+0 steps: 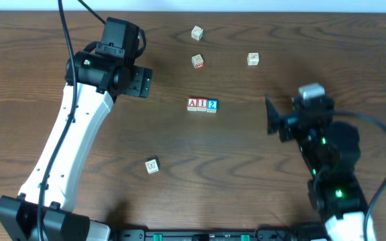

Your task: Spell out Ai2

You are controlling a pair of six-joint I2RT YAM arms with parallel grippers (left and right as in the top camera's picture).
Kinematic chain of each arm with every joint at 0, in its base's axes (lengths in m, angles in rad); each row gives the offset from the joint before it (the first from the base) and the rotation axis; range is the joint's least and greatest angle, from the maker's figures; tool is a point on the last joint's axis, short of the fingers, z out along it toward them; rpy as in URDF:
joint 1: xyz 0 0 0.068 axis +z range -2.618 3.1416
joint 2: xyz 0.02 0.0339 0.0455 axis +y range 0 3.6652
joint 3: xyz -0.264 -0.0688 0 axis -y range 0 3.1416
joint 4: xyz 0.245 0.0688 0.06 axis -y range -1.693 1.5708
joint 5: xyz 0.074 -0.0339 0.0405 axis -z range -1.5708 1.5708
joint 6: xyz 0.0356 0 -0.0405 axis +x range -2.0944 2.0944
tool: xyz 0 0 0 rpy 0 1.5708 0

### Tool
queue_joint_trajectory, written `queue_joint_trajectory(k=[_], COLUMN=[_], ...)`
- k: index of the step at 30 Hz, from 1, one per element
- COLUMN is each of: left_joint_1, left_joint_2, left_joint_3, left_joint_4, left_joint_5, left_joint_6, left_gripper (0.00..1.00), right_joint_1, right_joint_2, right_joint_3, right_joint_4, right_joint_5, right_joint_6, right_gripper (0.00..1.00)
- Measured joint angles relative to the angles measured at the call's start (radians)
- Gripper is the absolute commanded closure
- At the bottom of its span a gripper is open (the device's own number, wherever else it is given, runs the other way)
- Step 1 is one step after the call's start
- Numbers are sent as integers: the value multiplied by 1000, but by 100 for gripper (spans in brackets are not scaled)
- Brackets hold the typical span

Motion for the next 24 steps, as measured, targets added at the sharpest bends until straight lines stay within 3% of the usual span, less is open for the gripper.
queue_joint_trajectory(k=[10,24], left_joint_1=[0,0], left_joint_2=[0,0], left_joint_3=[0,0], left_joint_4=[1,1], left_joint_5=[0,0], left_joint_6=[0,0], left_gripper=[5,5], right_joint_1=[-43,-75], right_joint_2=[-244,-509], right_joint_3=[-329,-486], right_joint_4=[65,369], right_joint_5=[-69,-35], right_joint_6=[13,15], right_gripper=[1,1])
